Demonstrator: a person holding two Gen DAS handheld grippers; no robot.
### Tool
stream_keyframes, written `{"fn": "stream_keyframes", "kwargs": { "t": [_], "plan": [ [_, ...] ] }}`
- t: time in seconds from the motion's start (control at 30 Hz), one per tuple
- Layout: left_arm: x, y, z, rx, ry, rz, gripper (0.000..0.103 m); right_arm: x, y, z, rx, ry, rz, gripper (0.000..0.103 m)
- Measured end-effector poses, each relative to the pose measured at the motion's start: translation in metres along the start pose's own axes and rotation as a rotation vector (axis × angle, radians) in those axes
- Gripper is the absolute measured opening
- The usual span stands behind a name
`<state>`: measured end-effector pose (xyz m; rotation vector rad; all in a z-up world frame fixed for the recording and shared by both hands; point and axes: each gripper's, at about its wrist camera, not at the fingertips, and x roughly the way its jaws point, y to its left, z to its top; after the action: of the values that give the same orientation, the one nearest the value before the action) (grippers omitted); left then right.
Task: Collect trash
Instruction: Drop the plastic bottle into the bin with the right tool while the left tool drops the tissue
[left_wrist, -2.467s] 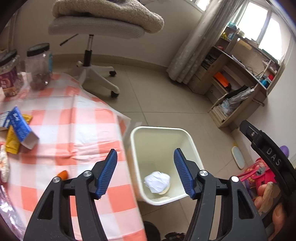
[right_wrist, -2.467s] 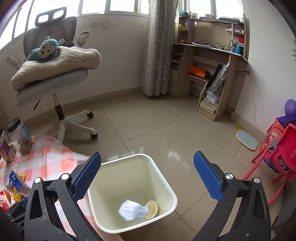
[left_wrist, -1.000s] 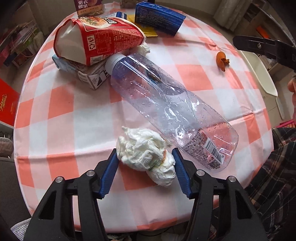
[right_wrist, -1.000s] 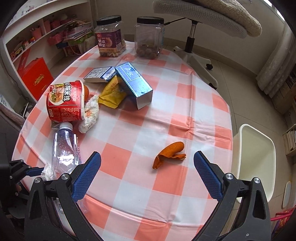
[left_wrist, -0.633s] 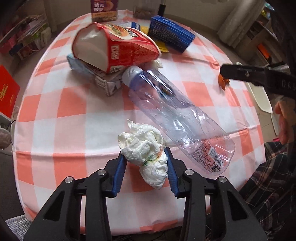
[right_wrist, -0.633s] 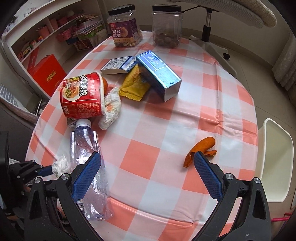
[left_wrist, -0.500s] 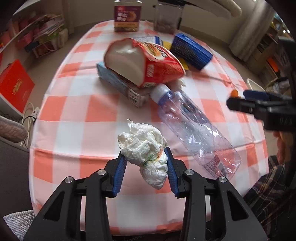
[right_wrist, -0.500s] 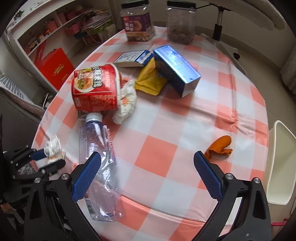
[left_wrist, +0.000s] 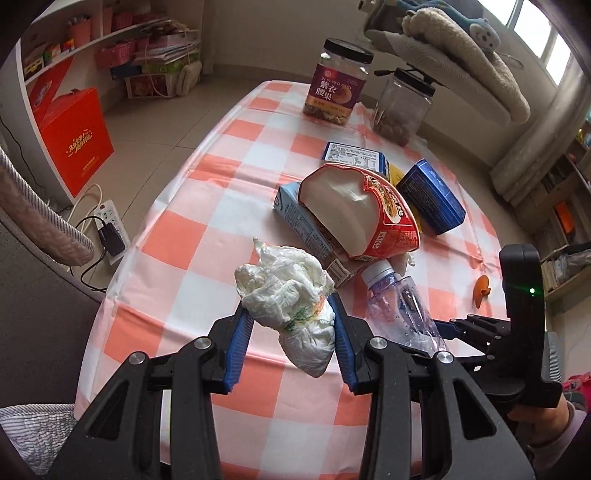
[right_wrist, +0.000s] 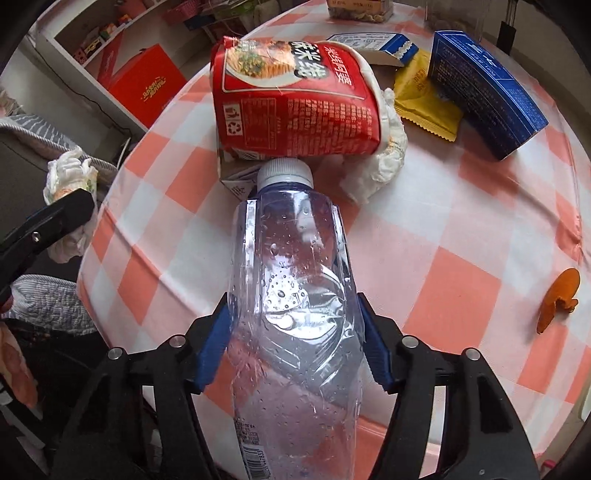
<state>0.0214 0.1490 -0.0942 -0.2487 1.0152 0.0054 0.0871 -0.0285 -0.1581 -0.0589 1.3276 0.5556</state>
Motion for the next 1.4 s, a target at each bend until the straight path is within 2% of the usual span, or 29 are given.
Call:
{"fn": "stream_keyframes", "kwargs": {
  "t": [0.13,0.33,0.47,0.67,0.93,1.4],
  "plan": [
    [-0.01,-0.003,0.01,-0.029,-0.043,-0.019,0.041,-0.033,0.005,-0.001,-0.007,-0.07,0.056,0.06],
    [-0.028,-0.02,0.031,-0.042,-0.149,-0.049,0.041,-0.095,-0.004,-0.001,-0.001,-0.276,0.054,0.06],
    [-0.033,-0.041,0.038,-0.027,-0.21,-0.061,0.041,-0.125,-0.022,0.0,0.017,-0.42,-0.035,0.06],
    [-0.032,-0.073,0.043,0.005,-0.269,-0.085,0.041,-0.15,-0.059,-0.007,0.072,-0.562,-0.136,0.061],
    [-0.024,-0.12,0.041,0.068,-0.304,-0.113,0.041,-0.174,-0.094,-0.025,0.131,-0.669,-0.267,0.061],
    [-0.011,-0.176,0.032,0.174,-0.284,-0.17,0.042,-0.194,-0.146,-0.059,0.242,-0.68,-0.365,0.061]
  ]
}}
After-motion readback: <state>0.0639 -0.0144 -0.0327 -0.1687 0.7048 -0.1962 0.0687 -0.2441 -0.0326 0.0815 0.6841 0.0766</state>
